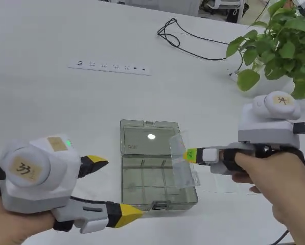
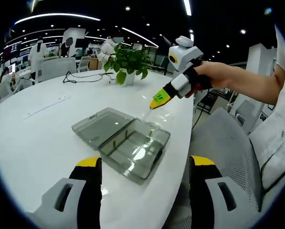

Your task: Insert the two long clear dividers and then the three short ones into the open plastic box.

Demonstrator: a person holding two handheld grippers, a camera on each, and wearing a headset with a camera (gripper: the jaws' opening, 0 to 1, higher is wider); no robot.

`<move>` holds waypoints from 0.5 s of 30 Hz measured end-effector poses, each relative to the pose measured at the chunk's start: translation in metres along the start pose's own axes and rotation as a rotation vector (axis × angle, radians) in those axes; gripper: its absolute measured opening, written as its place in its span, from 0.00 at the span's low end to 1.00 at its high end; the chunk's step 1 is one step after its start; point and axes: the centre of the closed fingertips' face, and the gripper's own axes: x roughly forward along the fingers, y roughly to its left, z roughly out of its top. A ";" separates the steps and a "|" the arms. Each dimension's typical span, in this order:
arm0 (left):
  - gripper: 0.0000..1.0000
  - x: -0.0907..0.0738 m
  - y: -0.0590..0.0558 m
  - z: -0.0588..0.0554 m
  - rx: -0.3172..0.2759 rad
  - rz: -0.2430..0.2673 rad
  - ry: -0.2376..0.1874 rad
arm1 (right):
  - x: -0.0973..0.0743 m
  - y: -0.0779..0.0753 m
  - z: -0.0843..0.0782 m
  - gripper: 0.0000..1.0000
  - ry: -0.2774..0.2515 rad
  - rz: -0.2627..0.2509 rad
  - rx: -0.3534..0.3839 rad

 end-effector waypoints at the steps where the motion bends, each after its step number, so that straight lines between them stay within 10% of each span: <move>1: 0.75 0.000 0.000 -0.001 0.002 -0.005 0.002 | 0.003 -0.002 -0.002 0.07 0.005 -0.008 0.010; 15: 0.76 0.004 0.001 -0.008 0.013 -0.027 0.006 | 0.017 -0.015 -0.017 0.07 0.081 -0.047 0.072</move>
